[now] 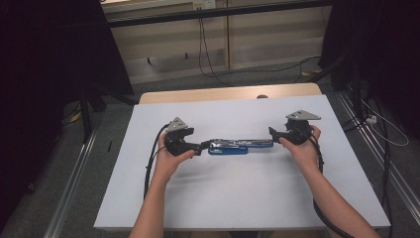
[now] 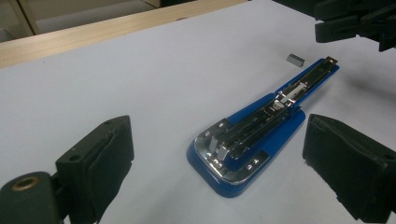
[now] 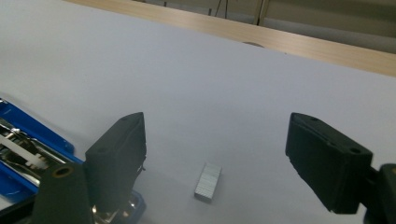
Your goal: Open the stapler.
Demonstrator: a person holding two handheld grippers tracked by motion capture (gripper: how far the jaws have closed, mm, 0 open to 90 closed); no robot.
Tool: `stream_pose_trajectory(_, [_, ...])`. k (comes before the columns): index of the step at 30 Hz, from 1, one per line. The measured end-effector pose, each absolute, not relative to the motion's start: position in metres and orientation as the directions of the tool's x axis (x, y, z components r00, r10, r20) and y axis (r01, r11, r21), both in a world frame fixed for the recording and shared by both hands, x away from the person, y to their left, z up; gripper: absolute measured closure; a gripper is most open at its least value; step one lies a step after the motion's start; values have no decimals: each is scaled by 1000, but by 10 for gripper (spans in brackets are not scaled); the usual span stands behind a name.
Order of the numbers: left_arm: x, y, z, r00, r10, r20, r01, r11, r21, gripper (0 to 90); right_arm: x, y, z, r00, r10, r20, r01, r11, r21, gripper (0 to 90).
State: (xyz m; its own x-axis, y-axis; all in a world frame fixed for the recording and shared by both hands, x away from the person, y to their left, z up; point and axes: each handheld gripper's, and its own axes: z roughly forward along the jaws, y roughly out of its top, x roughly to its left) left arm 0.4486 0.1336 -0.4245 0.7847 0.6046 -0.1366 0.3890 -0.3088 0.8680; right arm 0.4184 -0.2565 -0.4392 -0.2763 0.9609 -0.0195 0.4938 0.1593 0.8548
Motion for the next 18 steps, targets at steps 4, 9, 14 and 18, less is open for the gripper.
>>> stream_pose_trajectory(4, [449,136,-424,779,611,-142,396,-304,866,88,418,-262,-443,-255,967,-17,504,148,851,199])
stream_pose_trajectory(9, [449,137,-425,778,614,-135,393,-307,867,86,418,-268,-449,-247,969,-15,517,145,844,210])
stream_pose_trajectory(14, [449,138,-425,775,617,-139,396,-302,867,84,417,-271,-456,-247,969,-10,533,144,833,252])
stream_pose_trajectory(18, [450,139,-425,772,621,-137,399,-306,864,84,416,-270,-460,-249,968,-15,549,154,822,311])
